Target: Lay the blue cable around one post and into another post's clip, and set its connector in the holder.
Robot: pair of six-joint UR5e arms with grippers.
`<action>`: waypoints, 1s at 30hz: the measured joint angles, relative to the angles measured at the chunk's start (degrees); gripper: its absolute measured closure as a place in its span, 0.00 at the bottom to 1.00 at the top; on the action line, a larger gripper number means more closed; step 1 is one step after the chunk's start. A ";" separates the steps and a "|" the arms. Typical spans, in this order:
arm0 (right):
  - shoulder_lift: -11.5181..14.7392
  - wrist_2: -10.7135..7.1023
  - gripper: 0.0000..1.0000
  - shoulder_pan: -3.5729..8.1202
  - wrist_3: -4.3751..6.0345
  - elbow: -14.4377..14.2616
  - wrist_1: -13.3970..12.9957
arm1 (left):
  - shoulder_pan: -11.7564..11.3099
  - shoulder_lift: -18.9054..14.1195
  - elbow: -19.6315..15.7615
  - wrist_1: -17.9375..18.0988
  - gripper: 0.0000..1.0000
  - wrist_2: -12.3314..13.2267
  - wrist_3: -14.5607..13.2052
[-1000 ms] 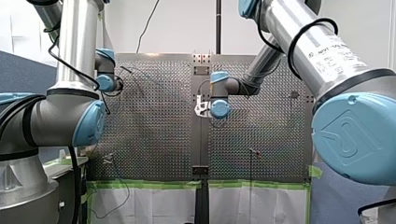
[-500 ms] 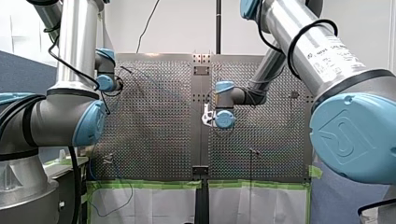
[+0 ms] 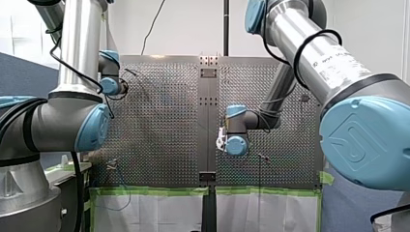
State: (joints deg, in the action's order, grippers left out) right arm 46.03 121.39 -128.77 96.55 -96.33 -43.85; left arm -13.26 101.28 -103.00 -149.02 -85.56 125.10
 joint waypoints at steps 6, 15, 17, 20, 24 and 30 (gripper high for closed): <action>-2.95 2.95 1.00 1.64 2.93 -2.95 -2.96 | 0.18 0.00 -0.01 -0.02 0.00 0.00 -0.04; -8.06 3.26 1.00 6.31 5.51 -8.06 -8.07 | 0.31 0.00 0.00 0.03 0.00 0.00 -0.17; -8.99 2.76 1.00 7.25 5.61 -9.00 -9.01 | 0.31 0.00 0.01 0.03 0.00 0.00 -0.19; -10.42 1.61 1.00 8.66 5.84 -10.42 -10.42 | 0.31 0.00 0.01 0.04 0.00 0.00 -0.21; -11.75 -0.15 1.00 10.50 6.23 -12.26 -12.26 | 0.36 0.00 0.01 0.04 0.00 0.00 -0.32; -12.74 -3.26 1.00 13.63 7.10 -15.40 -15.40 | 0.44 0.00 0.01 0.03 0.00 0.00 -0.45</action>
State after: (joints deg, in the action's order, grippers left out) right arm 33.29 118.13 -115.14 103.65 -111.73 -59.26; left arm -12.82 101.28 -102.99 -149.00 -85.56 124.65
